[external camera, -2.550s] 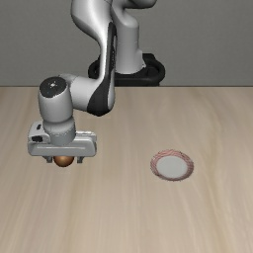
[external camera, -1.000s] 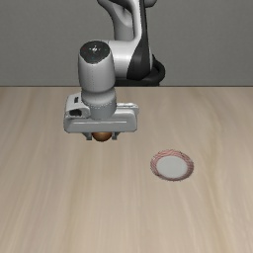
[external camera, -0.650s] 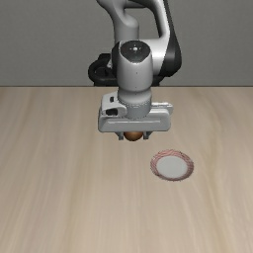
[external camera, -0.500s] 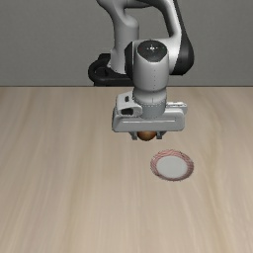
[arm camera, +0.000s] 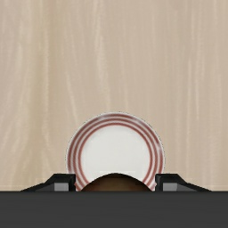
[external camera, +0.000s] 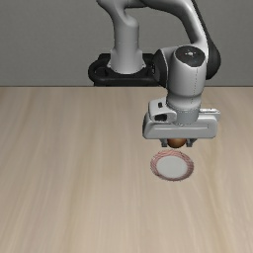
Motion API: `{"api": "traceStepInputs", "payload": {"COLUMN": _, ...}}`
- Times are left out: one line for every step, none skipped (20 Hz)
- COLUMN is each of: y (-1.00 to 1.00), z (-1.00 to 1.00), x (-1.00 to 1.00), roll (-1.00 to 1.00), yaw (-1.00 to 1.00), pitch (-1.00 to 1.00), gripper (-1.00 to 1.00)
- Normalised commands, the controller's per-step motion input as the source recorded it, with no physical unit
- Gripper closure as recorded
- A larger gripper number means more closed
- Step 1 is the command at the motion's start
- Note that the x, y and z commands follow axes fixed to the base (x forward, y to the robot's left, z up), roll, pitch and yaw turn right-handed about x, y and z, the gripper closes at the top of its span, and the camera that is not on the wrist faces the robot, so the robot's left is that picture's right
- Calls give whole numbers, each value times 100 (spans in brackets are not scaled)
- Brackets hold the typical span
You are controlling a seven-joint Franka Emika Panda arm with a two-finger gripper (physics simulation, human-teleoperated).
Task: Pick the apple and place it on the plate
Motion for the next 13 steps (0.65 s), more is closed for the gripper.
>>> {"api": "traceStepInputs", "payload": {"y": 0, "z": 0, "x": 0, "roll": 0, "yaw": 0, "pitch": 0, "gripper": -100}}
{"api": "traceStepInputs", "payload": {"y": 0, "z": 0, "x": 0, "roll": 0, "yaw": 0, "pitch": 0, "gripper": -100}}
{"api": "traceStepInputs", "payload": {"y": 0, "z": 0, "x": 0, "roll": 0, "yaw": 0, "pitch": 0, "gripper": -100}}
{"api": "traceStepInputs", "payload": {"y": 0, "z": 0, "x": 0, "roll": 0, "yaw": 0, "pitch": 0, "gripper": -100}}
{"api": "traceStepInputs", "payload": {"y": 0, "z": 0, "x": 0, "roll": 0, "yaw": 0, "pitch": 0, "gripper": -100}}
{"api": "traceStepInputs", "payload": {"y": 0, "z": 0, "x": 0, "roll": 0, "yaw": 0, "pitch": 0, "gripper": -100}}
{"api": "traceStepInputs", "payload": {"y": 0, "z": 0, "x": 0, "roll": 0, "yaw": 0, "pitch": 0, "gripper": -100}}
{"api": "traceStepInputs", "payload": {"y": 0, "z": 0, "x": 0, "roll": 0, "yaw": 0, "pitch": 0, "gripper": -100}}
{"api": "traceStepInputs", "payload": {"y": 0, "z": 0, "x": 0, "roll": 0, "yaw": 0, "pitch": 0, "gripper": -100}}
{"api": "traceStepInputs", "payload": {"y": 0, "z": 0, "x": 0, "roll": 0, "yaw": 0, "pitch": 0, "gripper": -100}}
{"api": "traceStepInputs", "payload": {"y": 0, "z": 0, "x": 0, "roll": 0, "yaw": 0, "pitch": 0, "gripper": -100}}
{"api": "traceStepInputs", "payload": {"y": 0, "z": 0, "x": 0, "roll": 0, "yaw": 0, "pitch": 0, "gripper": -100}}
{"api": "traceStepInputs", "payload": {"y": 0, "z": 0, "x": 0, "roll": 0, "yaw": 0, "pitch": 0, "gripper": -100}}
